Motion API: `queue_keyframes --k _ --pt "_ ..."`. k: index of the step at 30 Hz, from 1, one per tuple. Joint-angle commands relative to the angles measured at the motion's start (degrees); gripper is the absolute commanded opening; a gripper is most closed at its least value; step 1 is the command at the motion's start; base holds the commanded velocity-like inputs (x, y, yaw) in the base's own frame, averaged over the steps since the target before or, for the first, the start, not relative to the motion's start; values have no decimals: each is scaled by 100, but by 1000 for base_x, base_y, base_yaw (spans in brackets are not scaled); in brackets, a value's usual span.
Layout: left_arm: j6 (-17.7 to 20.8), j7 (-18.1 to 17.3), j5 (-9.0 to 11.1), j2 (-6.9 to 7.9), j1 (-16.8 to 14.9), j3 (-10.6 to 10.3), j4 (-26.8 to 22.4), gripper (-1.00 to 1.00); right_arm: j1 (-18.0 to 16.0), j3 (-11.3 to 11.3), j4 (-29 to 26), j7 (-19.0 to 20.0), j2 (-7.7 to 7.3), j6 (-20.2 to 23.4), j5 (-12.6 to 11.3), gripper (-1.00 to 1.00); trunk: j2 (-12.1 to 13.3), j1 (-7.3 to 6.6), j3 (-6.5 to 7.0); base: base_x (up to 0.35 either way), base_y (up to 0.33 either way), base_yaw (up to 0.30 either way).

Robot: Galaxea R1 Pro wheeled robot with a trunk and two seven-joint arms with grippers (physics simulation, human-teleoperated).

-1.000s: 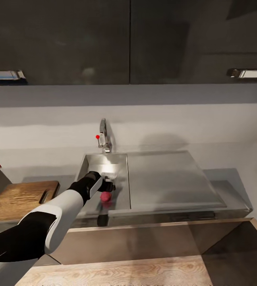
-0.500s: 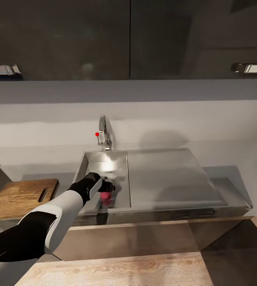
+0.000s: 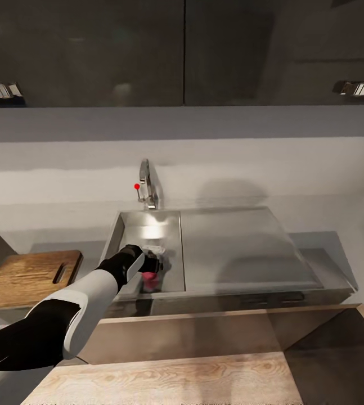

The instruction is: In the kitchen, take the Vidalia onion out of the sink, dice it on the chopping board with the paring knife, put the diced onion into the bowl on the countertop, then place both the paring knife and the chopping board into the sink.

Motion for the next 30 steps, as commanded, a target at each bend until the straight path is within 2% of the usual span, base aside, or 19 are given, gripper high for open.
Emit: queue_keyframes --k 1,30 --pt "28 10 42 3 -3 -47 -7 100 2 4 -7 2 1 -7 -11 100 -10 3 -18 0 0 0" --pt "28 17 42 6 -3 -47 -15 100 2 4 -13 -6 -6 -7 -18 100 -10 3 -255 0 0 0"
